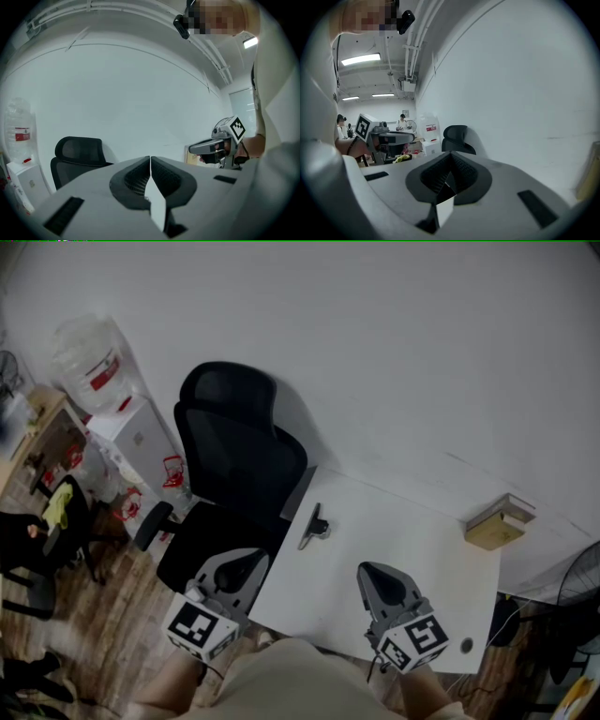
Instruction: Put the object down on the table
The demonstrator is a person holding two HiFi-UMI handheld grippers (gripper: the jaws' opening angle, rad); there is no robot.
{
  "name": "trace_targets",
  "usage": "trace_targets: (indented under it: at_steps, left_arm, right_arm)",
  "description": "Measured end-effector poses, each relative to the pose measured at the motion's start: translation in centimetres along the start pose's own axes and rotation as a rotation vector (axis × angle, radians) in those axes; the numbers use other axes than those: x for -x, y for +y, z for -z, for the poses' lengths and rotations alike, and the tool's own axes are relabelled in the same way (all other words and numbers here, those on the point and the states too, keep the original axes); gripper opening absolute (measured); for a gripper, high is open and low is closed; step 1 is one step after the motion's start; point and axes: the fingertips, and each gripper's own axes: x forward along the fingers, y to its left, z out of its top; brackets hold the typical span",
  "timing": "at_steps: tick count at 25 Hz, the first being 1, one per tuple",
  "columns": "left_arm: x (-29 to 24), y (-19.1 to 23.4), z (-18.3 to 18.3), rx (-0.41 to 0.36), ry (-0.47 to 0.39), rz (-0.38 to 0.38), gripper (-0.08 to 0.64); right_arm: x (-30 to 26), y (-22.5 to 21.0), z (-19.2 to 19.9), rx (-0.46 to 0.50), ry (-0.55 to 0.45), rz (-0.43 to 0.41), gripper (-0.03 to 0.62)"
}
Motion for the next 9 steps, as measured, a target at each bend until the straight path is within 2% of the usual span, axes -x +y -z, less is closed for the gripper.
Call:
trace_targets:
  at_steps: [9]
  left_arm:
    - [0.59,-0.29,-0.88,0.006,-0.030,0.016,0.025]
  right_arm:
    - [0.33,0.01,-0.64,-0.015,-0.020,0.029,0.023]
